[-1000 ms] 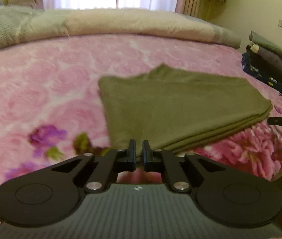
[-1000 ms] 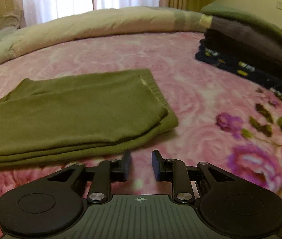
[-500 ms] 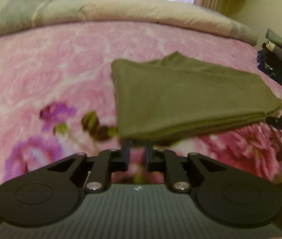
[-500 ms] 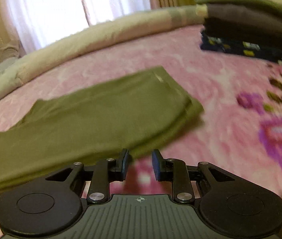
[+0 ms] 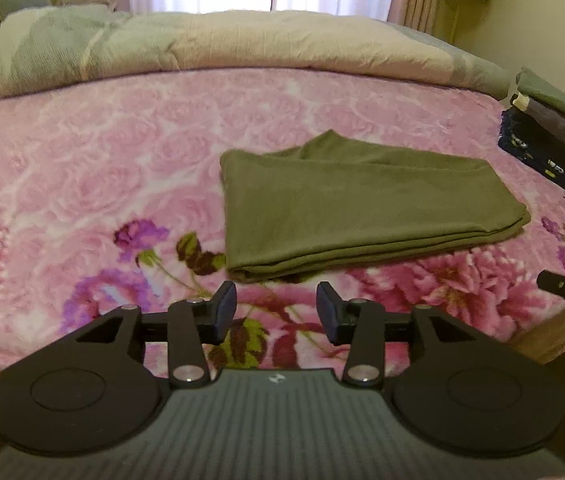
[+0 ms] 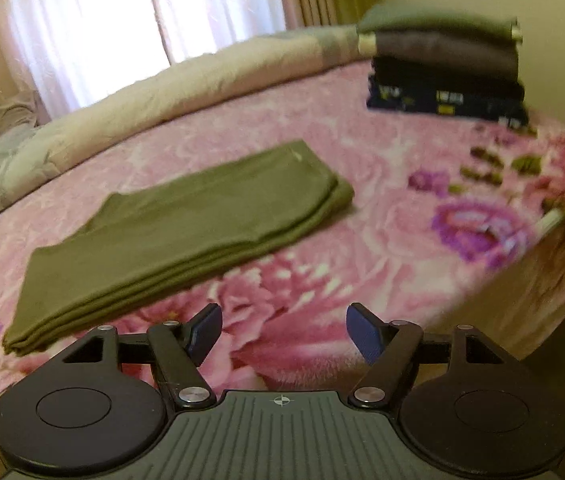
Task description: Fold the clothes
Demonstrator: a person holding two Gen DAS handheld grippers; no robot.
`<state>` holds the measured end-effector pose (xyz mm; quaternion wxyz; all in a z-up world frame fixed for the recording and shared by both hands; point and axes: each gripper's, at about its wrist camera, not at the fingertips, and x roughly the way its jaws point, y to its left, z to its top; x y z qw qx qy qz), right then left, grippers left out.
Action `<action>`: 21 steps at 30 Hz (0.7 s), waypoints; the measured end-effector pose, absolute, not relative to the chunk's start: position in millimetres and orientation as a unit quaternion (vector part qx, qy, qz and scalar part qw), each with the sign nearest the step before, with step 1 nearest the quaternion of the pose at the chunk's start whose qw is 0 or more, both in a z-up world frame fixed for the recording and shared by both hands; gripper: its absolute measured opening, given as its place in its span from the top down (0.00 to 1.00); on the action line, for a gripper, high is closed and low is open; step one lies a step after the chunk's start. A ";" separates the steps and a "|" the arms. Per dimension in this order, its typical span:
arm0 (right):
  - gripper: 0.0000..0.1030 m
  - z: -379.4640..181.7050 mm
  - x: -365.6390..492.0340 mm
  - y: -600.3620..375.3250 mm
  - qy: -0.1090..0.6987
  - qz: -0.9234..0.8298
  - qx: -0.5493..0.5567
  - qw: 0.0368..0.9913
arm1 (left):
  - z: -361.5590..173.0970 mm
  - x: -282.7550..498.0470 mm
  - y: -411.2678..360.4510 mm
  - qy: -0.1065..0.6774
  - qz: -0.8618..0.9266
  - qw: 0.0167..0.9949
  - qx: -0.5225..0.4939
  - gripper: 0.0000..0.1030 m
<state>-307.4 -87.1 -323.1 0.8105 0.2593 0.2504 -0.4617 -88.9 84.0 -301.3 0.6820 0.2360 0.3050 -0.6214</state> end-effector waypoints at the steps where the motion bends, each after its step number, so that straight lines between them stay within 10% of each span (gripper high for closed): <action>1: 0.30 -317.9 -307.4 -82.2 0.251 -0.464 0.253 0.811 | -297.7 -90.5 88.2 0.302 -0.622 0.683 0.235 0.58; 21: 0.30 -272.3 -315.6 -28.3 0.261 -0.473 0.201 0.817 | -265.1 -102.9 145.2 0.267 -0.639 0.684 0.231 0.52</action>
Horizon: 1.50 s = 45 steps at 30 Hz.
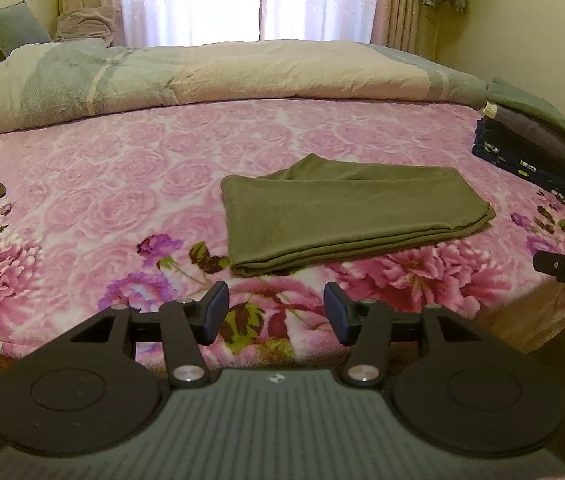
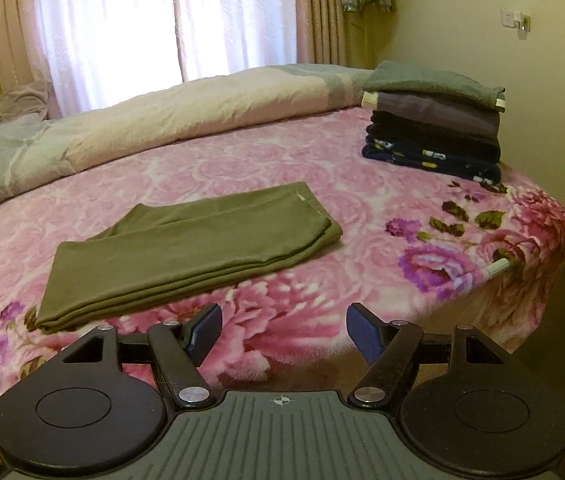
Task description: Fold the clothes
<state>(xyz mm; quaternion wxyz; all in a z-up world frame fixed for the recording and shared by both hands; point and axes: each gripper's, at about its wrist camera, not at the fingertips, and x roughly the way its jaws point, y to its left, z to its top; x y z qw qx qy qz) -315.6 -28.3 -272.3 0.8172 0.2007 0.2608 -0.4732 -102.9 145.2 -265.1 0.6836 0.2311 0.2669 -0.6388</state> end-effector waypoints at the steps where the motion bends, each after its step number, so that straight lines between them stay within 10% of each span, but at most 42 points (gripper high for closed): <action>1: 0.30 -271.9 -315.8 -27.1 0.261 -0.472 0.200 0.818 | -265.1 -103.7 145.8 0.267 -0.639 0.683 0.232 0.52; 45: 0.30 -290.8 -286.5 -53.1 0.310 -0.462 0.183 0.811 | -285.6 -101.4 113.1 0.300 -0.625 0.674 0.256 0.48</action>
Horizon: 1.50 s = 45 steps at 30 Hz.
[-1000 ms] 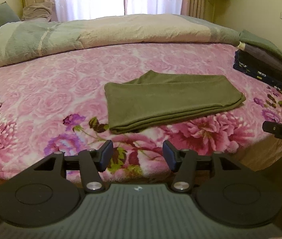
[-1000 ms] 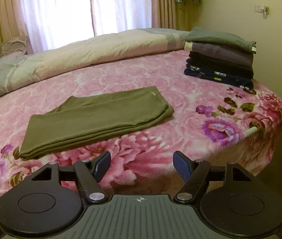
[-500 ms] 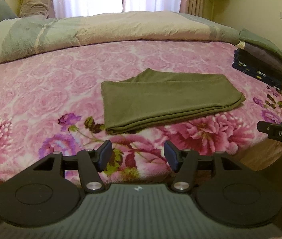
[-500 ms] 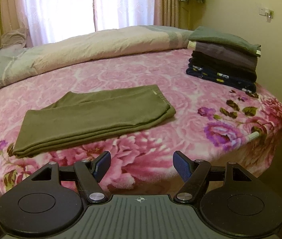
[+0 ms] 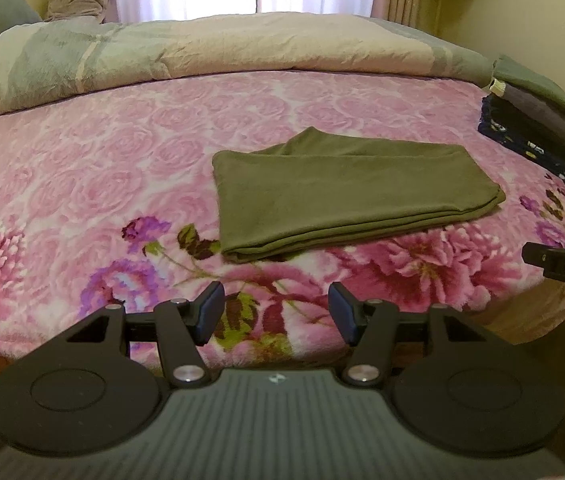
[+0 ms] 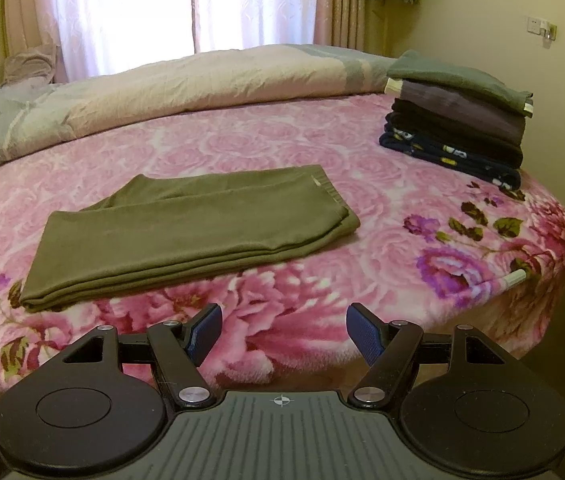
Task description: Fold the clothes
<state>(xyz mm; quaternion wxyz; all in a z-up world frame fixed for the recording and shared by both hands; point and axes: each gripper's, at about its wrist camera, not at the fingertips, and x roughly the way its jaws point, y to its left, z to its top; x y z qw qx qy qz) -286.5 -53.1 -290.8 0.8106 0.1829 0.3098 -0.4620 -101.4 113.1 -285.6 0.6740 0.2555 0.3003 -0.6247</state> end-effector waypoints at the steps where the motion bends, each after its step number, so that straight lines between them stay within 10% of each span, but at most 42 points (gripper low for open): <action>1: 0.30 -291.1 -286.1 -53.8 0.311 -0.462 0.183 0.810 | -286.4 -101.3 112.0 0.301 -0.624 0.674 0.256 0.48; 17: 0.30 -320.9 -286.0 -87.8 0.324 -0.448 0.237 0.799 | -312.8 -89.6 84.5 0.338 -0.609 0.669 0.259 0.48; 27: 0.30 -363.5 -356.0 -181.4 0.083 -0.379 0.534 0.752 | -323.9 -62.0 57.5 0.369 -0.638 0.650 0.187 0.55; 35: 0.31 -389.0 -358.4 -261.8 0.038 -0.388 0.600 0.698 | -340.5 -41.7 19.8 0.416 -0.630 0.639 0.148 0.58; 37: 0.46 -396.0 -353.8 -274.4 0.049 -0.394 0.609 0.687 | -345.6 -36.1 13.3 0.427 -0.627 0.636 0.140 0.58; 45: 0.54 -410.8 -339.8 -289.3 0.056 -0.393 0.590 0.703 | -365.5 -11.4 -2.0 0.475 -0.611 0.626 0.094 0.58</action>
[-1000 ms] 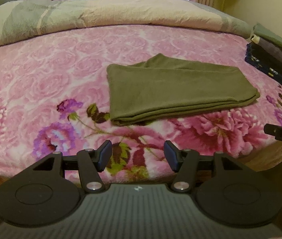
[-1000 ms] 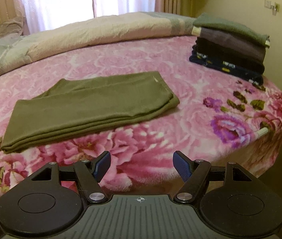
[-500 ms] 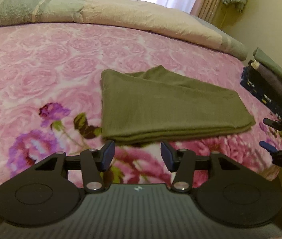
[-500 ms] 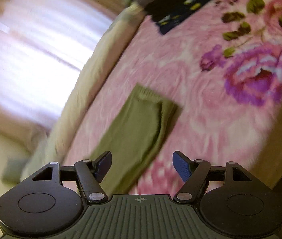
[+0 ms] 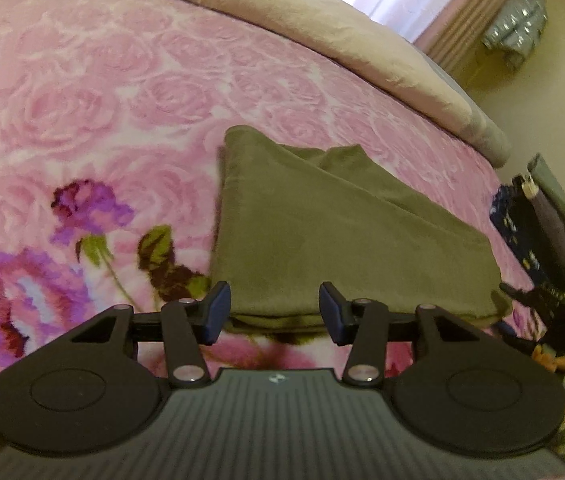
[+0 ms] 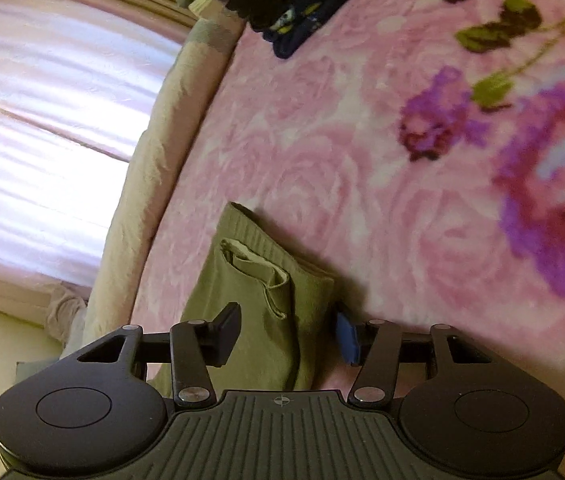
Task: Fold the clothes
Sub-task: 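Roll both grippers to the pants edge and grasp it with the right gripper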
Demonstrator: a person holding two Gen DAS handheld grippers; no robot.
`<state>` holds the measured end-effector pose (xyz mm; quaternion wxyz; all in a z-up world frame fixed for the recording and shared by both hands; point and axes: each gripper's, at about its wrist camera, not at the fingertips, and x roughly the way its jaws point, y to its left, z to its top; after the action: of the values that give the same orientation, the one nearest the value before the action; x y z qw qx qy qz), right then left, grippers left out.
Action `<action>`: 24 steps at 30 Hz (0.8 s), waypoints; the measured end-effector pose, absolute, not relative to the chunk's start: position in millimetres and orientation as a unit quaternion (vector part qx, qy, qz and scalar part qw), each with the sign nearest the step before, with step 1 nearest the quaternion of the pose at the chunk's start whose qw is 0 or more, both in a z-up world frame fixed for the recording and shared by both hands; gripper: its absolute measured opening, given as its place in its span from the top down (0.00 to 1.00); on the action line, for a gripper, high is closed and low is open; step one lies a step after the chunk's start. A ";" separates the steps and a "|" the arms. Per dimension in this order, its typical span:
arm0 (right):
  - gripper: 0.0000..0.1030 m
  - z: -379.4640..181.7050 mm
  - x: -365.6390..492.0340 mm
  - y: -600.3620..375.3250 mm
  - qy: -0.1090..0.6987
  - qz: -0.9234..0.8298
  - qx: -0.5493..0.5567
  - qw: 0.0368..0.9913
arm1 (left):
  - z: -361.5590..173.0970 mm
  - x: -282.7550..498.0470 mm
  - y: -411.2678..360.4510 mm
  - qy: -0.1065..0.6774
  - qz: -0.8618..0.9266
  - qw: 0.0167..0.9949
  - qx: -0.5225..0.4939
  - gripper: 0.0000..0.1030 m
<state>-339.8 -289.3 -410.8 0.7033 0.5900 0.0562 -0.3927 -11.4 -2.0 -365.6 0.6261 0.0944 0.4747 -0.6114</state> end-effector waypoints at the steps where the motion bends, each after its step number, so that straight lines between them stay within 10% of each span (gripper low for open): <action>1: 0.64 -411.7 -338.5 -287.8 0.059 -0.396 0.583 0.707 | -366.9 -8.5 -2.6 0.478 -0.610 0.625 0.089 0.58; 11: 0.83 -400.3 -318.5 -280.2 0.125 -0.427 0.503 0.741 | -384.3 17.0 -7.7 0.514 -0.598 0.611 0.064 0.58; 24: 0.83 -325.4 -123.0 -81.1 0.234 -0.343 -0.119 0.902 | -392.1 58.6 10.2 0.542 -0.587 0.602 0.012 0.58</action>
<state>-123.0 -81.1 -325.4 0.9019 -0.1193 0.2340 -0.3429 58.6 10.2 -392.1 0.6017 0.0125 0.5420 -0.5866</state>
